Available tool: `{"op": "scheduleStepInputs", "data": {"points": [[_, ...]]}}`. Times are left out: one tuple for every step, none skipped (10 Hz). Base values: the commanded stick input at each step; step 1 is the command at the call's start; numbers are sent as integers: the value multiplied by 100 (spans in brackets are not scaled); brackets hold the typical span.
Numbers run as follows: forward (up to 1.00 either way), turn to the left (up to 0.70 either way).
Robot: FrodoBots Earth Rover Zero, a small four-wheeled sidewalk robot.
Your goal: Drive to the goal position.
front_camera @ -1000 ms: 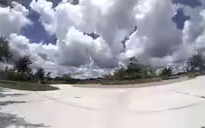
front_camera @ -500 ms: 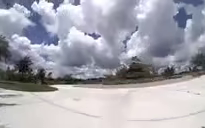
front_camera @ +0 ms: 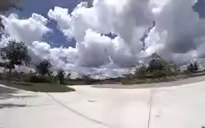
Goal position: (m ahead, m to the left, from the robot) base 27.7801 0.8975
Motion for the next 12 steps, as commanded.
{"op": "scheduleStepInputs", "data": {"points": [[70, 0], [70, 0], [70, 0], [70, 0], [70, 0], [70, 0], [70, 0], [70, 0], [70, 0], [70, 0], [70, 0], [70, 0]]}}
